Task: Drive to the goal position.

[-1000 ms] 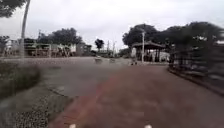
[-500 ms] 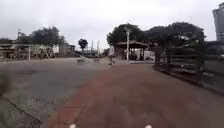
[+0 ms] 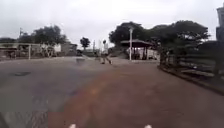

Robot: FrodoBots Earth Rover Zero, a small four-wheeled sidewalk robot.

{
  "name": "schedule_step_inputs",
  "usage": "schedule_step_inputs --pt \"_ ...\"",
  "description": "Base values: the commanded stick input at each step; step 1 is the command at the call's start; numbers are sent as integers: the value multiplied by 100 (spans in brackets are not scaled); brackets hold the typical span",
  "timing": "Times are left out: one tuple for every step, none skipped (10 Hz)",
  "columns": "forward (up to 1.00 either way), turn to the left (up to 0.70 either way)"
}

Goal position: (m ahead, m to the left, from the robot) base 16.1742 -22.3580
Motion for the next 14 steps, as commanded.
schedule_step_inputs --pt "100 0" --pt "100 0" --pt "100 0" --pt "100 0" --pt "100 0" --pt "100 0" --pt "100 0" --pt "100 0" --pt "100 0" --pt "100 0" --pt "100 0" --pt "100 0" --pt "100 0" --pt "100 -2"
